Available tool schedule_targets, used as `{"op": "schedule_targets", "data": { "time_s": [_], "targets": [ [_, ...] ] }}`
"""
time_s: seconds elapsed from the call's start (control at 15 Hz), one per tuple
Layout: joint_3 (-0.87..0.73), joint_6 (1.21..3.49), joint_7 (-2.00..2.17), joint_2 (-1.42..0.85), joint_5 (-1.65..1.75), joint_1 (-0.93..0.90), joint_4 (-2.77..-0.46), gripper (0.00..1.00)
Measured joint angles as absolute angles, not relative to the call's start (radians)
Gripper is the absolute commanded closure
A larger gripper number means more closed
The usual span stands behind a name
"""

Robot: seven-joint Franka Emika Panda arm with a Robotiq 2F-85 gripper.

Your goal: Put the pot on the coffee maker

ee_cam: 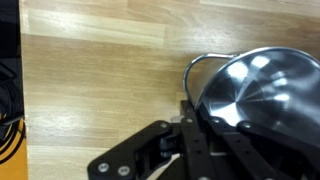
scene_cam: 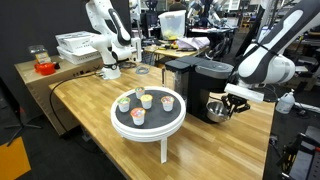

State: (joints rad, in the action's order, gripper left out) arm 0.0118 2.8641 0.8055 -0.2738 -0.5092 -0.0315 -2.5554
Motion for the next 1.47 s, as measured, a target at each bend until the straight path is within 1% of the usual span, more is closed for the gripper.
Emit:
{"op": "schedule_targets", "data": {
  "time_s": [0.47, 0.93, 1.33, 1.4, 1.47],
  "targets": [
    [-0.014, 2.865, 0.888, -0.288, -0.517, -0.034, -2.548, 0.98],
    [0.047, 2.862, 0.944, -0.298, -0.561, -0.042, -2.517, 0.98],
    [0.056, 2.862, 0.998, -0.306, -0.563, -0.062, -2.505, 0.98],
    [0.056, 2.862, 1.001, -0.306, -0.563, -0.063, -2.505, 0.77],
    [0.057, 2.862, 1.002, -0.306, -0.563, -0.063, -2.505, 0.68]
  ]
}}
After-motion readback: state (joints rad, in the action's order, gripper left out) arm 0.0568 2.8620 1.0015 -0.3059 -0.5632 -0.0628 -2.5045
